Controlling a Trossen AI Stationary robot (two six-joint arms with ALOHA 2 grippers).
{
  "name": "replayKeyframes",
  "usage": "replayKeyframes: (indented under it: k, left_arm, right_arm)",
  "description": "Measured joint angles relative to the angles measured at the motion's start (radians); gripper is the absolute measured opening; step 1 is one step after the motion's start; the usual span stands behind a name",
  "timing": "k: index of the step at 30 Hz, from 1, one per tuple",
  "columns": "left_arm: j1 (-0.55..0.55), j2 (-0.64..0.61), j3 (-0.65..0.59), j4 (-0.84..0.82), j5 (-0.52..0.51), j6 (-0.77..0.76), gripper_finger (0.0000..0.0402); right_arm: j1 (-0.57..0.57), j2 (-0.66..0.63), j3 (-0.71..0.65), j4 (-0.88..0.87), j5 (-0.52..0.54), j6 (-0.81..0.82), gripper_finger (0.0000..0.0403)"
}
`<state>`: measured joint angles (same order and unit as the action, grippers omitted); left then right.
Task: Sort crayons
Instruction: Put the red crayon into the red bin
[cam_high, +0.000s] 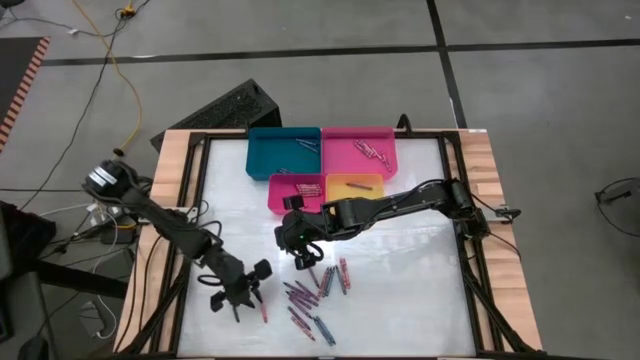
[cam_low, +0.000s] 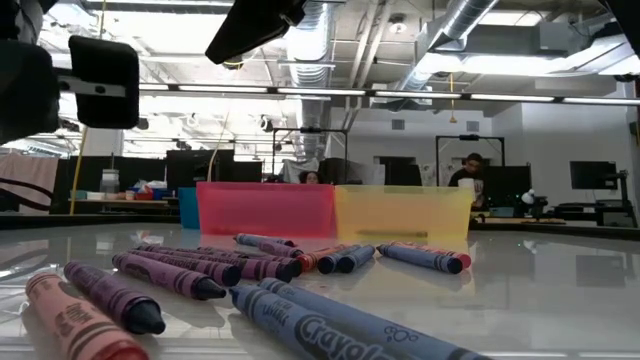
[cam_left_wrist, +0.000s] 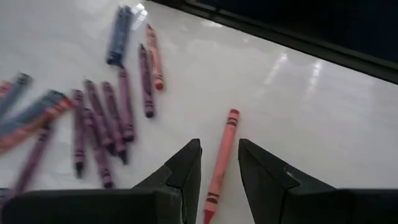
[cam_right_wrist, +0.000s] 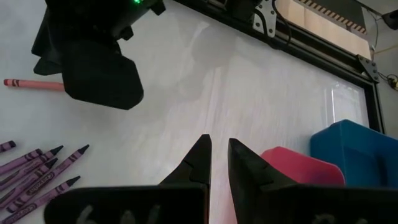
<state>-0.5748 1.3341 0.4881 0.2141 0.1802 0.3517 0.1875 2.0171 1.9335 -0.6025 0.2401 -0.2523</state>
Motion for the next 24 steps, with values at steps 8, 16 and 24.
replayKeyframes:
  k: [8, 16, 24]
  left_arm:
    - [0.042, 0.028, 0.012, -0.029, 0.072, 0.071, 0.0098]
    - [0.075, 0.077, 0.012, -0.050, 0.107, 0.123, 0.0098]
    - [0.094, 0.084, 0.012, -0.043, 0.130, 0.164, 0.0098]
  right_arm:
    - [0.001, 0.000, 0.000, -0.028, -0.002, 0.014, 0.0049]
    - [0.001, 0.000, -0.001, -0.067, -0.002, 0.043, 0.0049]
    - [0.001, 0.000, -0.001, -0.075, -0.002, 0.043, 0.0049]
